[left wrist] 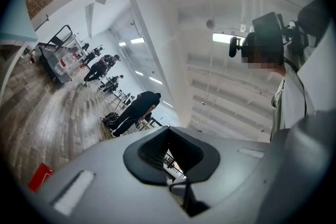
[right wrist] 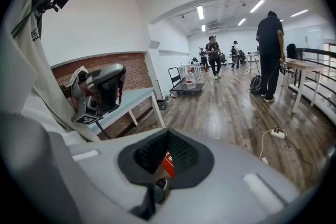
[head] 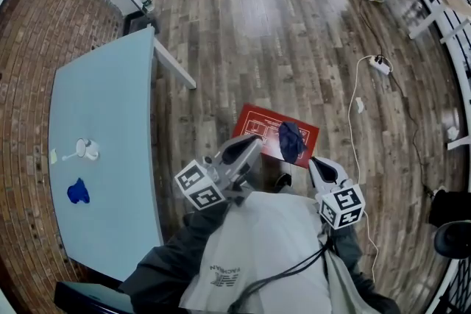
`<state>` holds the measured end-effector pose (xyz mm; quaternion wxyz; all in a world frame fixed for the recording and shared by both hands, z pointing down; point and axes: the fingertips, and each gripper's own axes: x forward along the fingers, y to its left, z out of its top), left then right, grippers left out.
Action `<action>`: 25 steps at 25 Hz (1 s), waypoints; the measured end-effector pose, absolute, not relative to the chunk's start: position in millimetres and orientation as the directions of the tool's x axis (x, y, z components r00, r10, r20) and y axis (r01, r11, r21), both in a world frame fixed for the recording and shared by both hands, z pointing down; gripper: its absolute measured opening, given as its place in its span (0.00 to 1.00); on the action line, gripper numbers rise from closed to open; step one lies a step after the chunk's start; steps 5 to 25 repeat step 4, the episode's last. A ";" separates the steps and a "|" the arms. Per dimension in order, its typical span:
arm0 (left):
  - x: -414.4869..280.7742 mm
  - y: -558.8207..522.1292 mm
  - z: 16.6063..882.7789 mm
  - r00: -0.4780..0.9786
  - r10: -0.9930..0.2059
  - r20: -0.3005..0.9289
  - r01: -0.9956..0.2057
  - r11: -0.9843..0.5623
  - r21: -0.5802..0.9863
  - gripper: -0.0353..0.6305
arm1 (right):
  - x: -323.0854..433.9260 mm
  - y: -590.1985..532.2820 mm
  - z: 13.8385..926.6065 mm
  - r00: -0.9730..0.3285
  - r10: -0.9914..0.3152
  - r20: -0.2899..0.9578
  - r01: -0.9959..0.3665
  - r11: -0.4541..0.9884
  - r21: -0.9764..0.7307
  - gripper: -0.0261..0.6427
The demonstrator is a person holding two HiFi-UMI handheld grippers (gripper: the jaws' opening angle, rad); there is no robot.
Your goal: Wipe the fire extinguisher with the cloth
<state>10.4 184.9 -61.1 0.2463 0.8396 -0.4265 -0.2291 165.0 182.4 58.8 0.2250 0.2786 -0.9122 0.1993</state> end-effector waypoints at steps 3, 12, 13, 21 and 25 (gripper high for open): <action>13.1 186.1 -59.1 0.539 -0.824 -0.174 -0.597 -0.519 0.612 0.06 | 166.7 184.4 58.7 -0.739 -0.421 0.525 -0.599 0.768 -0.228 0.04; 13.9 186.4 -58.3 0.541 -0.823 -0.174 -0.594 -0.520 0.613 0.06 | 167.2 185.1 58.7 -0.738 -0.421 0.527 -0.599 0.769 -0.225 0.04; 13.9 186.4 -58.3 0.541 -0.823 -0.174 -0.594 -0.520 0.613 0.06 | 167.2 185.1 58.7 -0.738 -0.421 0.527 -0.599 0.769 -0.225 0.04; 13.9 186.4 -58.3 0.541 -0.823 -0.174 -0.594 -0.520 0.613 0.06 | 167.2 185.1 58.7 -0.738 -0.421 0.527 -0.599 0.769 -0.225 0.04; 13.9 186.4 -58.3 0.541 -0.823 -0.174 -0.594 -0.520 0.613 0.06 | 167.2 185.1 58.7 -0.738 -0.421 0.527 -0.599 0.769 -0.225 0.04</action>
